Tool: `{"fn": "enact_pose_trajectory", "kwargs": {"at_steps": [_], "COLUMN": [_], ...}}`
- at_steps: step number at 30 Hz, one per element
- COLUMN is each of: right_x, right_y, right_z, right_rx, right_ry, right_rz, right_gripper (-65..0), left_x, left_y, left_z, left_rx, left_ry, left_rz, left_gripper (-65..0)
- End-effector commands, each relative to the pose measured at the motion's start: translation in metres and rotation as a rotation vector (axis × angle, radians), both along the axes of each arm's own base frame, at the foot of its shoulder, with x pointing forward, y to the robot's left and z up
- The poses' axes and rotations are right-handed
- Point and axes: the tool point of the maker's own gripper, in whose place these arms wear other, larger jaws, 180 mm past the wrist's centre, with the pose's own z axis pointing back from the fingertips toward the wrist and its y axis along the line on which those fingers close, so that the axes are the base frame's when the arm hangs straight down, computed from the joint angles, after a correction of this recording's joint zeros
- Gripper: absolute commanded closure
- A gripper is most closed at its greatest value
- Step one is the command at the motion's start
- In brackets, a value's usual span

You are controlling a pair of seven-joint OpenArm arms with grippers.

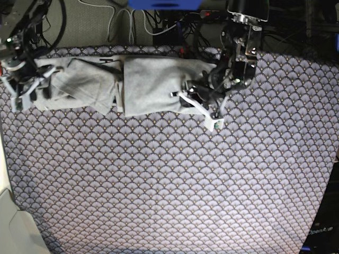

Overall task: Fold the T-shirt properly
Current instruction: 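Fold the held strip end inward toward the right gripper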

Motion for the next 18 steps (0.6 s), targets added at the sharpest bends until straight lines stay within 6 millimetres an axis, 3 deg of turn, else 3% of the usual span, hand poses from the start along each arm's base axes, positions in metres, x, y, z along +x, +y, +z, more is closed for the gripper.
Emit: {"fn": "enact_pose_trajectory", "kwargs": {"at_steps": [1,7,10,14,18], "right_x": [0.002,0.011,0.01,0.0,-0.002], "right_y": [-0.007,-0.042,-0.053,-0.059,-0.056], "right_z": [0.006,-0.002,-0.017,-0.041,-0.049], "right_rx": [-0.023,-0.009,0.023,0.067,0.086], "right_ry": [0.0,0.036,0.07,0.135,0.15], "right_rz": [-0.002,-0.084,-0.104,-0.125,-0.127], "right_gripper": [-27.9,-29.4,-29.4,-29.4,-29.4], "left_x": [0.007,0.008,0.008,0.009,0.009], "left_y": [-0.001,-0.001,-0.001,-0.002,-0.003], "left_z": [0.008,0.009,0.01,0.011,0.012], "left_rx": [-0.008,-0.008,-0.008,-0.012,-0.015], "left_ry": [-0.031,-0.034,-0.035,-0.038,-0.04], "left_rz": [-0.001,-0.001,-0.001,-0.001,-0.001], "left_gripper": [-0.3,-0.3,-0.3,-0.3,-0.3]}}
